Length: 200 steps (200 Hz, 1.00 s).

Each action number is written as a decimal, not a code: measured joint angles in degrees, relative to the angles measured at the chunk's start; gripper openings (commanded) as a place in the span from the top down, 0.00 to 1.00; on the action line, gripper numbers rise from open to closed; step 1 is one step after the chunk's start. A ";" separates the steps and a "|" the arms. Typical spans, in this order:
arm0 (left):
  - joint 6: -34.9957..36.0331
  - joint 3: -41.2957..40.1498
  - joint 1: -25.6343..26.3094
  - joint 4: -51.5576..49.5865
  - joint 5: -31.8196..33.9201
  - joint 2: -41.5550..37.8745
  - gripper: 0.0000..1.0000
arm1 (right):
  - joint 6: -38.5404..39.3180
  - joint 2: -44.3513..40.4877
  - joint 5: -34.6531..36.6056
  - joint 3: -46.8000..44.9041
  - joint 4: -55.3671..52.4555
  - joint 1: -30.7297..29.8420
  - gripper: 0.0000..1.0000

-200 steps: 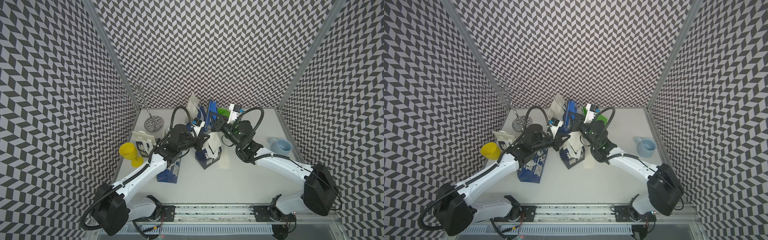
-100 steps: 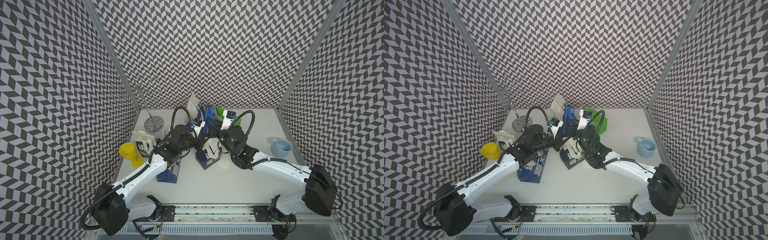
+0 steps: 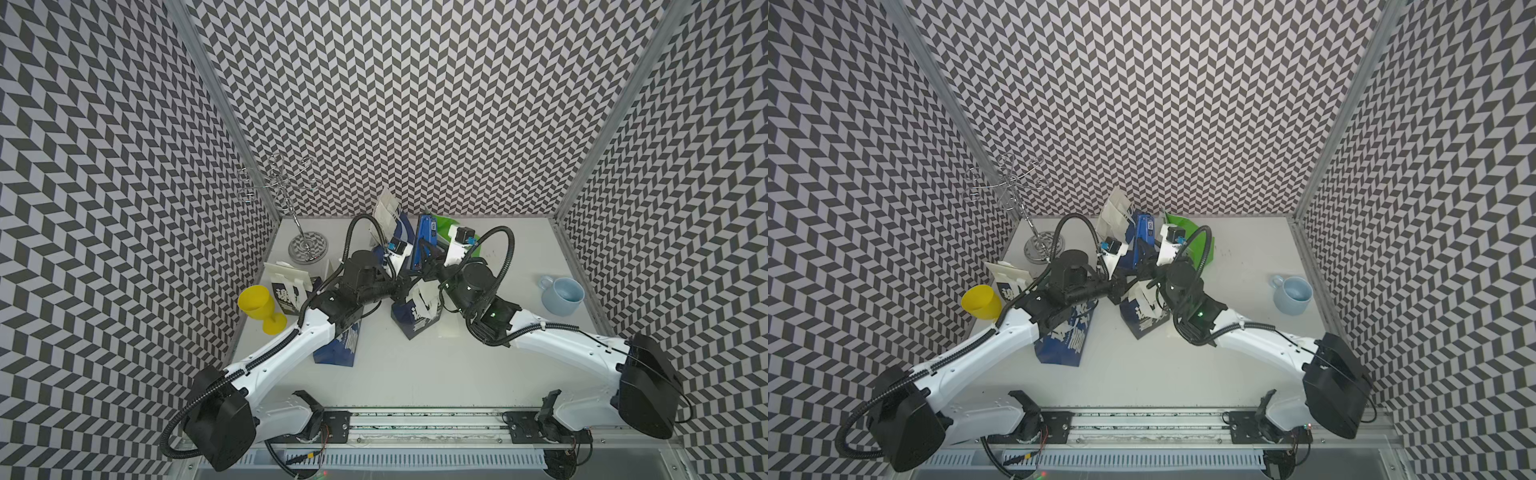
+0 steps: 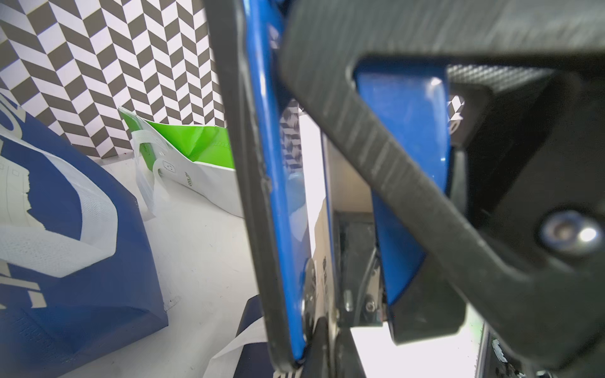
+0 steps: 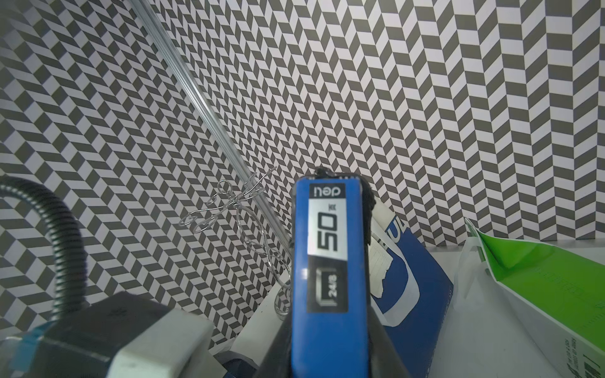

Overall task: Staple the receipts to the bags
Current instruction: Place the stapler in the takeout bag.

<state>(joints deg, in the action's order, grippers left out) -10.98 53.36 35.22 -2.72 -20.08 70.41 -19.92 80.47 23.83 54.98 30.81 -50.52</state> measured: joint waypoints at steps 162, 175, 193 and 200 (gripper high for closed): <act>0.81 0.81 0.00 -0.81 0.59 0.83 1.00 | 10.78 -2.10 1.90 -3.28 5.70 0.02 1.00; 0.81 0.83 0.00 -0.81 0.33 0.85 1.00 | 11.10 -2.34 1.01 -3.26 6.05 0.04 1.00; 0.81 0.87 0.00 -0.83 0.26 0.90 1.00 | 11.41 -2.34 -0.09 -3.17 6.47 0.04 1.00; 0.81 0.90 0.00 -0.83 0.26 0.94 1.00 | 11.39 -2.34 -0.39 -3.15 6.58 0.04 1.00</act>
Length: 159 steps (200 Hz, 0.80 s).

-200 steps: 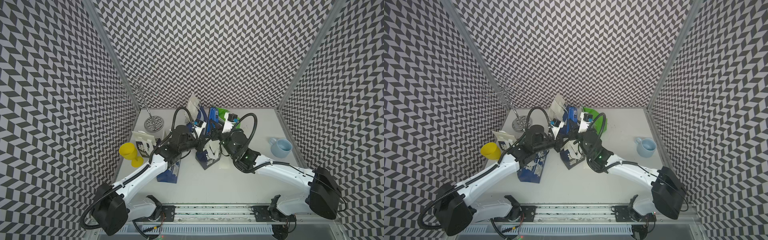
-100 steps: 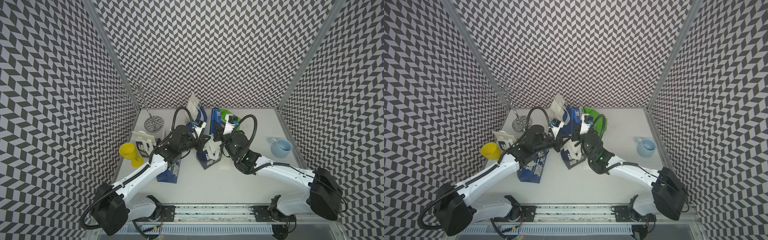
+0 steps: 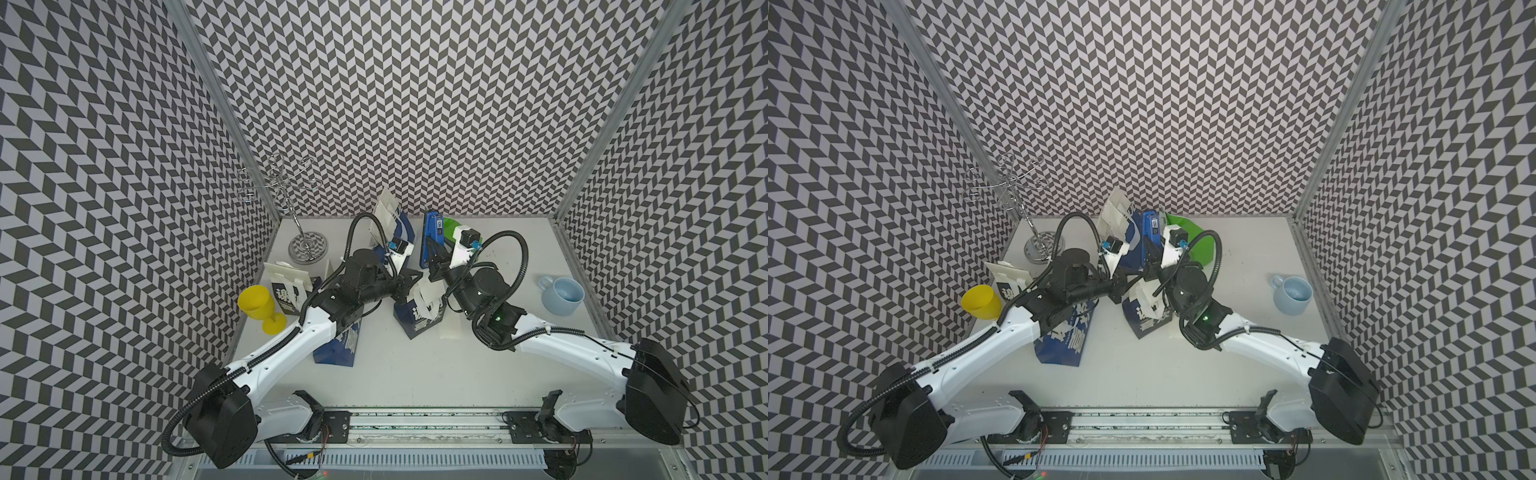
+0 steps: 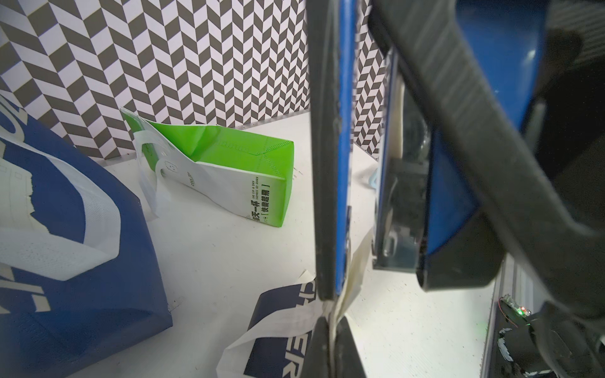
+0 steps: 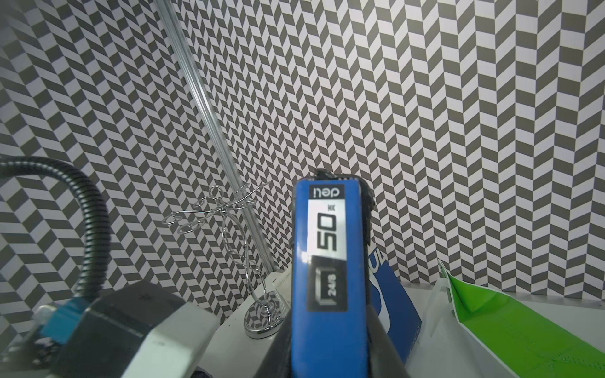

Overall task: Staple the receipts to the bags
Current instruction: Place the stapler in the takeout bag.

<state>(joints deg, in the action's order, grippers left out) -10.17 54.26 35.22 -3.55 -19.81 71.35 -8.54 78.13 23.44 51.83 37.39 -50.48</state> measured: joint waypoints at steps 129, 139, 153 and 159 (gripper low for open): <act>-6.03 2.01 -0.26 -0.37 -2.91 2.05 1.00 | -1.55 1.18 1.95 0.07 2.21 -1.09 1.00; -6.23 2.05 -0.28 -0.35 -2.99 2.10 1.00 | -1.55 1.40 2.51 0.07 2.58 -1.20 1.00; -6.38 2.08 -0.37 -0.37 -3.02 2.10 1.00 | -1.53 1.84 3.04 0.07 3.17 -1.27 1.00; -6.43 2.08 -0.39 -0.39 -3.02 2.10 1.00 | -1.53 2.03 3.26 0.07 3.34 -1.27 1.00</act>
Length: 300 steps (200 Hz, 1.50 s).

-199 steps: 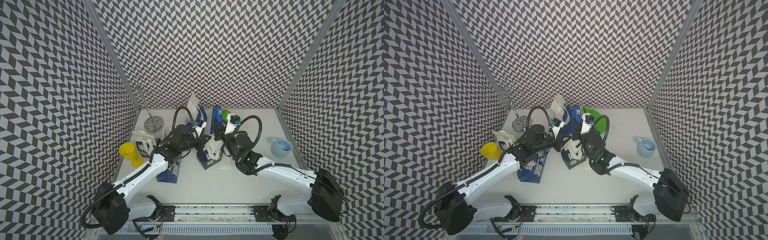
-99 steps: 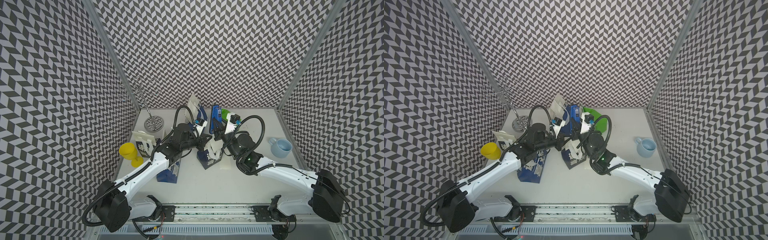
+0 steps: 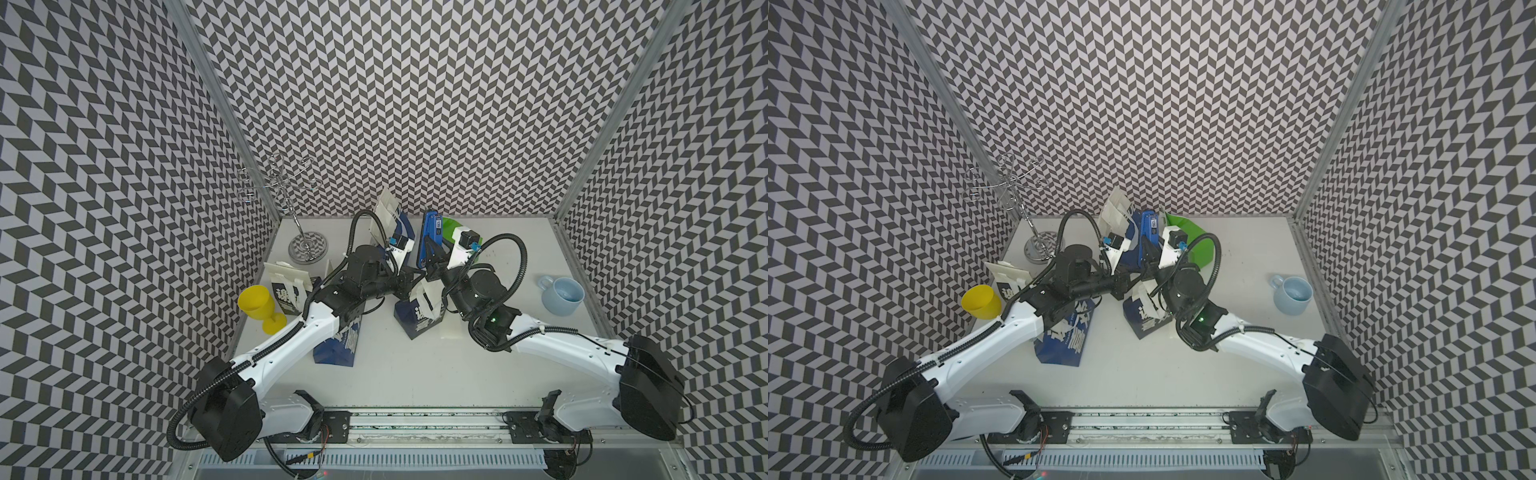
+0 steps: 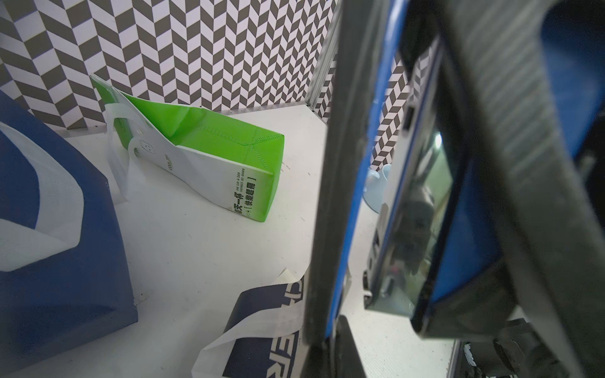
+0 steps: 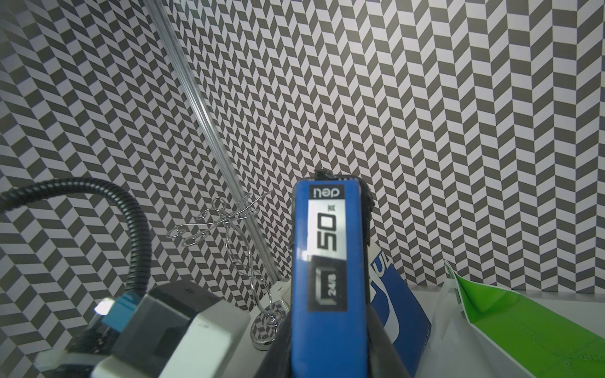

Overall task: Staple the receipts to the bags
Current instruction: Place the stapler in the takeout bag.

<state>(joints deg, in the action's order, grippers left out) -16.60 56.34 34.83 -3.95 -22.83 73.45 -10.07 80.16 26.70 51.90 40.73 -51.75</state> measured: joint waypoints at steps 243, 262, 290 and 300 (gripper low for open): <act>17.11 -11.87 0.02 10.91 3.45 -9.62 1.00 | 1.29 -1.49 -4.92 -6.21 -6.27 -1.14 0.76; 20.06 -14.84 0.02 13.33 3.52 -11.69 1.00 | 1.84 -2.78 -7.87 -7.15 -6.58 -1.22 0.60; 23.47 -18.82 0.00 17.27 2.10 -13.73 1.00 | 2.99 -7.63 -12.96 -8.70 -8.52 -1.22 0.50; 24.17 -20.46 0.00 18.91 1.31 -14.49 1.00 | 3.48 -9.51 -14.78 -9.25 -9.53 -1.22 0.49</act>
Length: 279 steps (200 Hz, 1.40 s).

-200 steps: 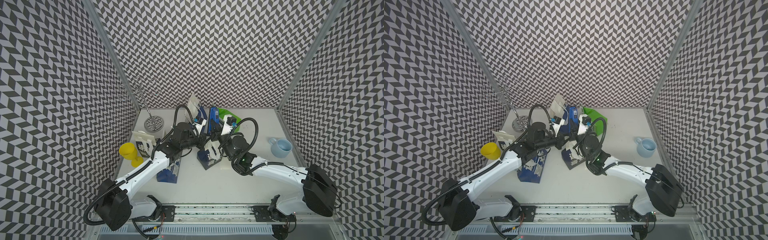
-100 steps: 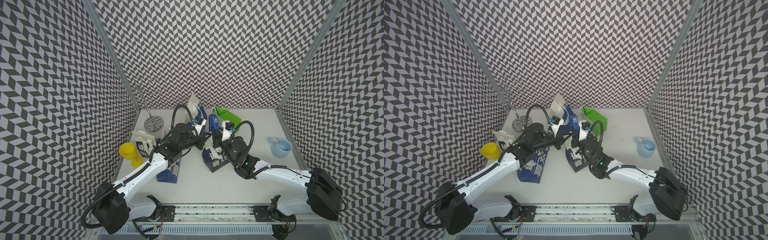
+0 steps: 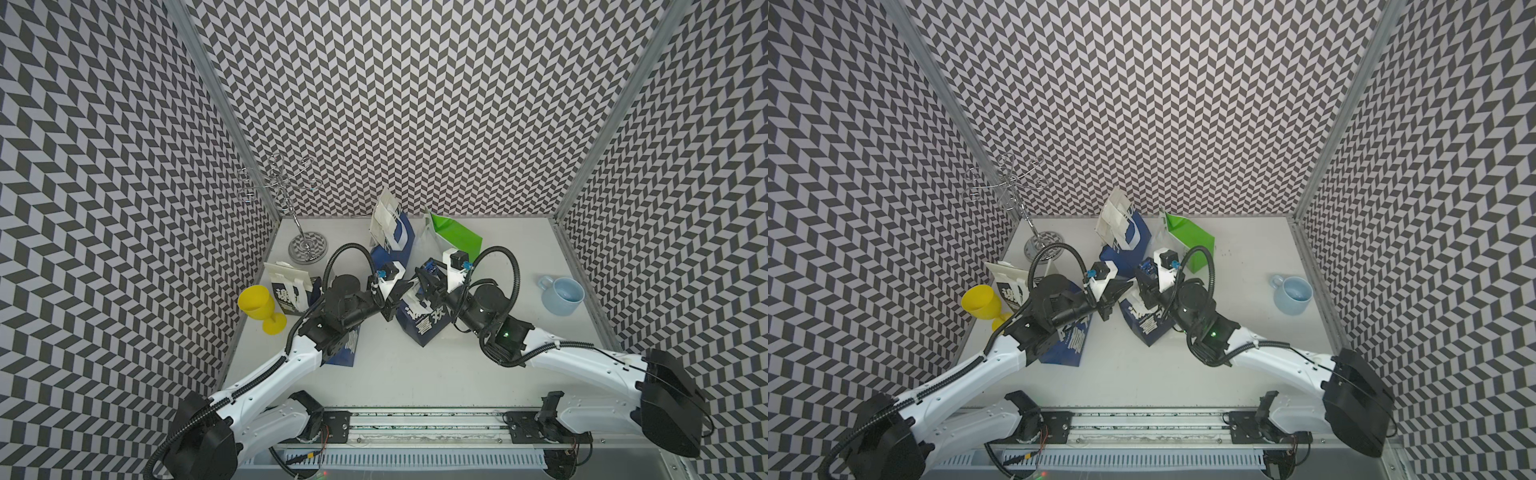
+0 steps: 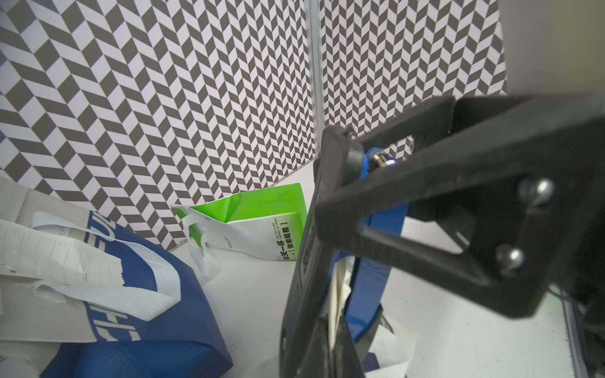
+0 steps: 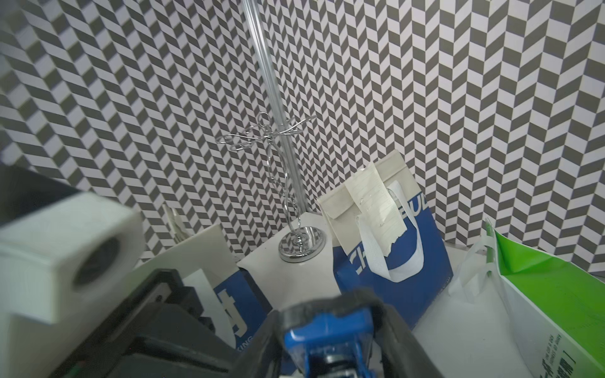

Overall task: Staple the receipts to the bags
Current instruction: Place the stapler in the takeout bag, then staple the receipt to the takeout bag.

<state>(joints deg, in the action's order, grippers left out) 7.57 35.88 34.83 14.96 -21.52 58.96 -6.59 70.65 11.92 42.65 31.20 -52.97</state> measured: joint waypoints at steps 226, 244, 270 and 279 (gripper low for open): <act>16.70 6.36 -4.85 -15.10 -34.34 -7.96 1.00 | 34.91 -21.75 -30.18 -3.96 -35.36 0.61 0.14; 17.07 6.36 -4.79 -16.15 -34.97 -7.96 1.00 | 34.07 -20.37 -34.14 -4.02 -33.66 0.63 0.17; 17.11 6.36 -4.35 -16.81 -35.32 -7.76 1.00 | 30.62 -18.95 -37.99 -5.27 -27.56 0.63 0.28; 17.09 6.36 -4.15 -16.81 -35.43 -7.67 1.00 | 28.94 -18.43 -38.80 -5.81 -25.27 0.63 0.35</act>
<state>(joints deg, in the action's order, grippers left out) 24.67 42.24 30.68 -1.85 -56.95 51.29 22.35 52.23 -26.87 36.84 5.93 -52.34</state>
